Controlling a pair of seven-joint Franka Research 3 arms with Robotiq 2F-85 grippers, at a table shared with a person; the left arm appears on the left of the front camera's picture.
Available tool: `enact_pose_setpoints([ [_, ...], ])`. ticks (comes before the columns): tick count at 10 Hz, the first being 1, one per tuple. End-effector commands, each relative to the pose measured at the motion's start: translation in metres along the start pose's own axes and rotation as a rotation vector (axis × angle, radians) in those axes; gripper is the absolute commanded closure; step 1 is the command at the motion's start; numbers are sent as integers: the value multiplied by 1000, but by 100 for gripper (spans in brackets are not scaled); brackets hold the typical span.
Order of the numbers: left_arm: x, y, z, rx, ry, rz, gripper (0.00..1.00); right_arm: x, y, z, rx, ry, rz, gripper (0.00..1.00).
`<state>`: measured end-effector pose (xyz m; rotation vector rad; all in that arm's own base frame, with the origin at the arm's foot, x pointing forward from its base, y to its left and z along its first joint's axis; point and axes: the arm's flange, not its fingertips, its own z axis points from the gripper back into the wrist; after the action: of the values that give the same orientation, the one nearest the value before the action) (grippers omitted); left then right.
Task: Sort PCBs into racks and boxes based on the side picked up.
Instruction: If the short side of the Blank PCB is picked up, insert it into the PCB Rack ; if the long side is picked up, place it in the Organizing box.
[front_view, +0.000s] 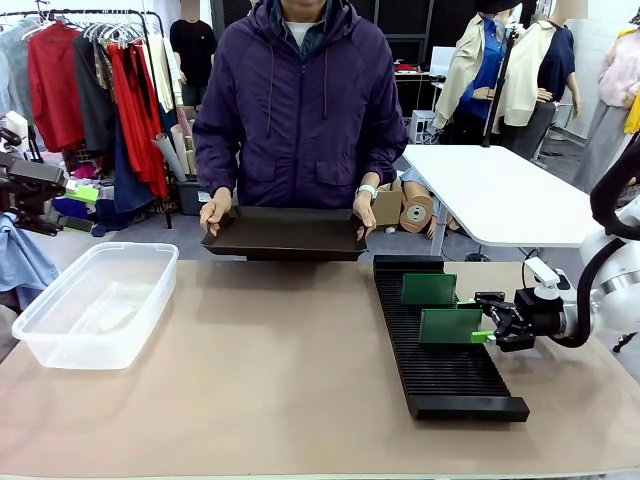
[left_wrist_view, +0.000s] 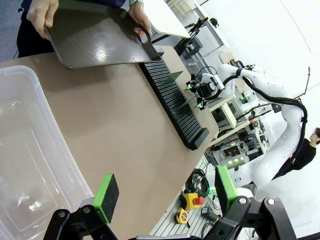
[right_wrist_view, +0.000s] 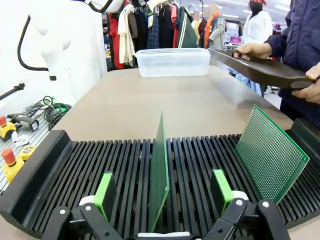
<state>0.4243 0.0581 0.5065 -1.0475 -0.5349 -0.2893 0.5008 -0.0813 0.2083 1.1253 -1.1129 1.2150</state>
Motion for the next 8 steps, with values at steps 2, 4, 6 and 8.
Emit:
enact_pose_setpoints([
  [2,0,-2,1,-8,0,-2,0,15,-1,-4,-13,-23,-15,0],
  [4,0,-2,1,-8,0,-2,0,39,-3,-12,-40,-54,-23,0],
  [6,0,-2,1,-8,0,-2,0,65,-5,-16,-41,-47,0,0],
  [8,0,-2,1,-8,0,-2,0,92,-2,-22,-26,-19,-77,0],
])
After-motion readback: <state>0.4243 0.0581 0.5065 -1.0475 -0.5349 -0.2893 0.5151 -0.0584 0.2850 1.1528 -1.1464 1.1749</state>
